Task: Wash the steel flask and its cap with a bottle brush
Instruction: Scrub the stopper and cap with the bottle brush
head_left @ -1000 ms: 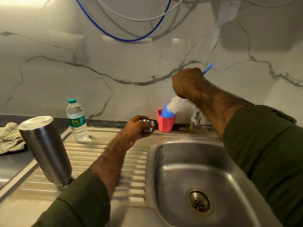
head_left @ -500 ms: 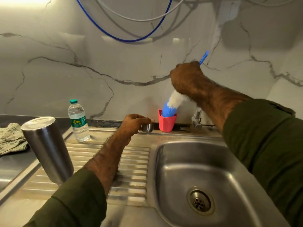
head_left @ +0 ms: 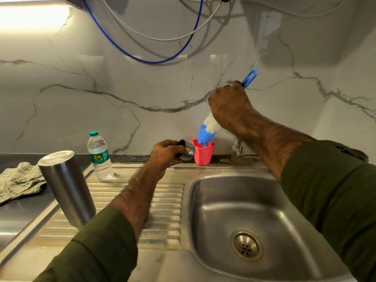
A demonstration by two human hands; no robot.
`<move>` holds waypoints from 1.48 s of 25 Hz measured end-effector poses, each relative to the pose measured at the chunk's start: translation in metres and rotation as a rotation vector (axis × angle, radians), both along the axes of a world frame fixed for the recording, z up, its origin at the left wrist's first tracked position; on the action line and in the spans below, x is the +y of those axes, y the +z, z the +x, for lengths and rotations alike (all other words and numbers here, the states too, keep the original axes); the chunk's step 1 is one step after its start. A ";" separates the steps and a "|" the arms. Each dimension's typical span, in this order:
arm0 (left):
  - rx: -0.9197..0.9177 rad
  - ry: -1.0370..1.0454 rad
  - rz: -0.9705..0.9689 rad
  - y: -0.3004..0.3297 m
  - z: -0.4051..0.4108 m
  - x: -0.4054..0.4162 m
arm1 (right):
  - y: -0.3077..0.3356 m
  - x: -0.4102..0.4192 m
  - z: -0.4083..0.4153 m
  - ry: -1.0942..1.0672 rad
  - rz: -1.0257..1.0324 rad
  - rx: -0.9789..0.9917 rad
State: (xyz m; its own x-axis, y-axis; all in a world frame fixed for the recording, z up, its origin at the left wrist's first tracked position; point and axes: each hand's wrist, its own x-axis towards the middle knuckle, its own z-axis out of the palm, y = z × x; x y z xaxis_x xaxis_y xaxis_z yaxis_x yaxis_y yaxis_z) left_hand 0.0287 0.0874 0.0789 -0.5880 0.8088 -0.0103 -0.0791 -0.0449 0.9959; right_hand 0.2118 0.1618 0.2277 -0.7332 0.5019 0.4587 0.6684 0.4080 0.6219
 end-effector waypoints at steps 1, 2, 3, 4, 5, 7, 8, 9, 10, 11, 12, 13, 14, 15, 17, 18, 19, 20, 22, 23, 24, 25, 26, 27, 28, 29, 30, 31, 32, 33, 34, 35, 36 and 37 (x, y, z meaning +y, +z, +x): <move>-0.012 0.000 0.008 0.001 0.001 -0.001 | -0.002 -0.001 0.001 -0.003 0.008 -0.014; -0.017 0.001 0.011 0.001 0.001 -0.001 | -0.004 0.000 0.001 -0.006 0.014 -0.022; -0.018 0.003 0.007 0.001 0.002 -0.001 | -0.006 0.000 0.002 -0.010 0.021 -0.026; -0.013 0.007 -0.002 0.001 0.001 -0.001 | -0.007 0.001 0.003 -0.014 0.031 -0.029; -0.006 0.012 -0.015 0.000 0.001 -0.001 | -0.009 0.002 0.004 -0.018 0.047 -0.035; 0.019 0.020 -0.045 -0.002 0.000 -0.002 | -0.011 0.004 0.004 -0.025 0.089 -0.050; 0.031 0.024 -0.055 -0.003 0.000 -0.002 | -0.013 0.005 0.004 -0.027 0.109 -0.054; 0.039 0.033 -0.063 -0.004 0.000 -0.003 | -0.014 0.006 0.003 -0.031 0.119 -0.060; 0.041 0.040 -0.066 -0.004 0.001 -0.003 | -0.016 0.008 0.003 -0.032 0.130 -0.060; 0.036 0.043 -0.062 -0.005 0.001 -0.003 | -0.017 0.009 0.004 -0.036 0.140 -0.056; 0.026 0.040 -0.055 -0.005 0.001 -0.004 | -0.017 0.010 0.004 -0.035 0.149 -0.043; 0.017 0.037 -0.051 -0.006 0.000 -0.004 | -0.016 0.010 0.005 -0.037 0.152 -0.029; 0.010 0.037 -0.051 -0.006 -0.001 -0.004 | -0.015 0.011 0.005 -0.037 0.151 -0.021; 0.002 0.035 -0.051 -0.007 -0.004 -0.004 | -0.015 0.010 0.006 -0.040 0.145 -0.021; -0.027 0.028 -0.035 -0.010 -0.007 -0.003 | -0.013 0.007 0.010 -0.044 0.106 0.009; -0.045 0.028 -0.019 -0.011 -0.009 -0.002 | -0.013 0.006 0.014 -0.037 0.063 0.077; -0.068 0.028 0.002 -0.012 -0.010 -0.003 | -0.017 0.005 0.019 -0.030 0.004 0.182; -0.095 0.028 0.029 -0.013 -0.011 -0.004 | -0.023 0.003 0.026 -0.023 -0.056 0.316; -0.165 0.032 0.099 -0.016 -0.015 -0.007 | -0.050 0.003 0.040 0.004 -0.196 0.616; -0.199 0.039 0.134 -0.018 -0.018 -0.008 | -0.069 0.001 0.045 0.043 -0.295 0.762; -0.229 0.050 0.164 -0.020 -0.021 -0.009 | -0.091 -0.002 0.049 0.086 -0.414 0.896; -0.254 0.064 0.190 -0.023 -0.024 -0.009 | -0.113 -0.005 0.051 0.120 -0.542 1.007; -0.268 0.083 0.211 -0.025 -0.025 -0.010 | -0.133 -0.009 0.052 0.152 -0.659 1.088; -0.271 0.111 0.227 -0.028 -0.027 -0.012 | -0.150 -0.013 0.053 0.185 -0.750 1.135; -0.262 0.143 0.238 -0.029 -0.028 -0.014 | -0.165 -0.016 0.054 0.219 -0.820 1.152; -0.247 0.177 0.252 -0.030 -0.030 -0.016 | -0.175 -0.018 0.055 0.255 -0.870 1.151; -0.231 0.214 0.266 -0.029 -0.034 -0.018 | -0.183 -0.019 0.058 0.294 -0.896 1.146; -0.205 0.246 0.277 -0.029 -0.038 -0.019 | -0.188 -0.017 0.061 0.326 -0.901 1.136; -0.170 0.268 0.279 -0.028 -0.043 -0.021 | -0.192 -0.015 0.063 0.347 -0.896 1.125; -0.118 0.267 0.277 -0.028 -0.046 -0.023 | -0.193 -0.013 0.064 0.353 -0.889 1.118; -0.043 0.246 0.268 -0.029 -0.044 -0.023 | -0.193 -0.013 0.063 0.360 -0.880 1.114; 0.044 0.213 0.248 -0.031 -0.040 -0.024 | -0.193 -0.013 0.060 0.376 -0.871 1.117; 0.140 0.192 0.215 -0.033 -0.034 -0.023 | -0.193 -0.013 0.056 0.396 -0.863 1.120; 0.223 0.188 0.184 -0.035 -0.028 -0.021 | -0.193 -0.013 0.053 0.407 -0.856 1.119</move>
